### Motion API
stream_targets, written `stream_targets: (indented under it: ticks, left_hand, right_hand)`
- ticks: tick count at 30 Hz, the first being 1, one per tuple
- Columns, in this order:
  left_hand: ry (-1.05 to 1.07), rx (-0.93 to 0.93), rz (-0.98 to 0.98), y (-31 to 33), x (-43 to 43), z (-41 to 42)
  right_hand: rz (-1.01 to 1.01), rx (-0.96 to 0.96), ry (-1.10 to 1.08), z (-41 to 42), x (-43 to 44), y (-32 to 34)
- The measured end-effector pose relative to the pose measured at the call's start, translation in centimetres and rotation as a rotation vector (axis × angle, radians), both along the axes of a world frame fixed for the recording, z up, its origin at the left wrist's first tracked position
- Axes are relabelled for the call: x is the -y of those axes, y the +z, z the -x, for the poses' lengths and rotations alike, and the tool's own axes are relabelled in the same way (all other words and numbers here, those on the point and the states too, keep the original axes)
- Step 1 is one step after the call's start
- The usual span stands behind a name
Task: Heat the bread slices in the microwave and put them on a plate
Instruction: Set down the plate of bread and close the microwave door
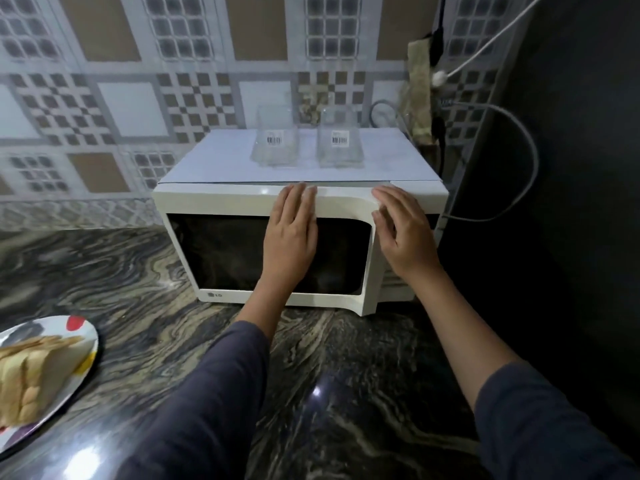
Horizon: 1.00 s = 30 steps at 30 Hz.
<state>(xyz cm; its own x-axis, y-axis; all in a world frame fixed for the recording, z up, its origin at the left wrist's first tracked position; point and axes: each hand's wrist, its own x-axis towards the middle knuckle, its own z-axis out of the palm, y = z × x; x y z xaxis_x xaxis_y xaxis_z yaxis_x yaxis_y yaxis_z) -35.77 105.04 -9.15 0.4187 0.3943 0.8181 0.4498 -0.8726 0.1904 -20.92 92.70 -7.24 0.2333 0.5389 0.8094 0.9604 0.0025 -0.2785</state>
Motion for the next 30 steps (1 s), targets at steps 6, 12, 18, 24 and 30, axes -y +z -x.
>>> stream_targets:
  ticks: [6,12,18,24,30]
  left_hand:
    - [0.023,0.146,0.179,-0.9,1.8,-1.1]
    - [-0.181,0.311,0.615,-7.4,8.0,-2.7]
    - [-0.344,0.113,0.799,-8.1,9.0,-5.9]
    - [-0.308,0.093,0.807,-7.7,8.3,-6.8]
    - [-0.272,0.072,0.792,-7.8,7.6,-7.5]
  right_hand:
    - [0.093,0.048,-0.100,-1.9,-0.1,-0.4]
    - [0.207,0.137,-0.243,-2.6,-0.4,-0.4]
    - [0.170,0.177,-0.277,-3.5,-0.4,-0.6]
    - [0.070,0.186,-0.275,-3.8,-1.0,-0.9]
    - [-0.020,0.189,-0.309,-3.7,-1.8,-1.2]
